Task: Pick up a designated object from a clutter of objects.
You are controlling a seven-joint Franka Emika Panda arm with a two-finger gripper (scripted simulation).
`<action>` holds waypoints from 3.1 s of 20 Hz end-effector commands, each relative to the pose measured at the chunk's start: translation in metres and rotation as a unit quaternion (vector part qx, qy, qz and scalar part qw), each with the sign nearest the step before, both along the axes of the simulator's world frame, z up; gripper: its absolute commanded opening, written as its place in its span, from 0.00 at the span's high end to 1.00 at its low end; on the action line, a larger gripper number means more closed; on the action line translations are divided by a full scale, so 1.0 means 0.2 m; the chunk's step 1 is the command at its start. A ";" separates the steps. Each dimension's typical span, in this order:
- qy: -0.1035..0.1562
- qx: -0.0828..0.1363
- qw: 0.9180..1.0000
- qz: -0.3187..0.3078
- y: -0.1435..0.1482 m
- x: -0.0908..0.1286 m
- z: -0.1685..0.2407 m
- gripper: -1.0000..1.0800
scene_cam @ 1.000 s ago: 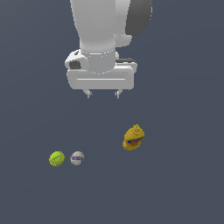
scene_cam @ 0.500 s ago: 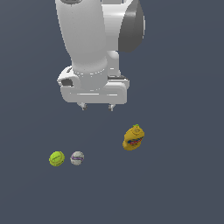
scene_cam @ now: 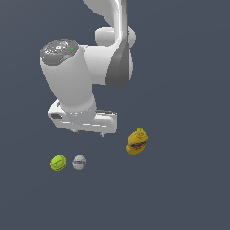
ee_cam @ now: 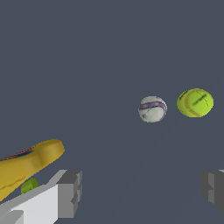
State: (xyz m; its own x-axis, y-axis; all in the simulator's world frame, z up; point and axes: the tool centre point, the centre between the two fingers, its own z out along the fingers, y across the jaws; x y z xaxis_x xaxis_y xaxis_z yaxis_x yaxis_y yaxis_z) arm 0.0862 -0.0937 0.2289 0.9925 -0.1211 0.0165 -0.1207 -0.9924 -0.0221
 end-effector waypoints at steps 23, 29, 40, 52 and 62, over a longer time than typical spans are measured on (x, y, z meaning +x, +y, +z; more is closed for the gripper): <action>0.010 -0.010 0.999 -0.038 -0.38 0.23 -0.71 0.04; 0.010 -0.009 0.999 -0.038 -0.38 0.23 -0.74 0.04; 0.010 -0.010 0.999 -0.038 -0.38 0.23 -0.97 0.04; 0.010 -0.010 0.999 -0.038 -0.38 0.23 -0.96 1.00; 0.010 -0.010 0.999 -0.038 -0.31 0.23 -0.88 1.00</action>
State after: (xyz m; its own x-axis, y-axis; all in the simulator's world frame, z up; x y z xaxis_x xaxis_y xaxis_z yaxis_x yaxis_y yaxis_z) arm 0.1313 -0.1607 0.0458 0.9805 -0.1966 -0.0039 -0.1966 -0.9805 0.0003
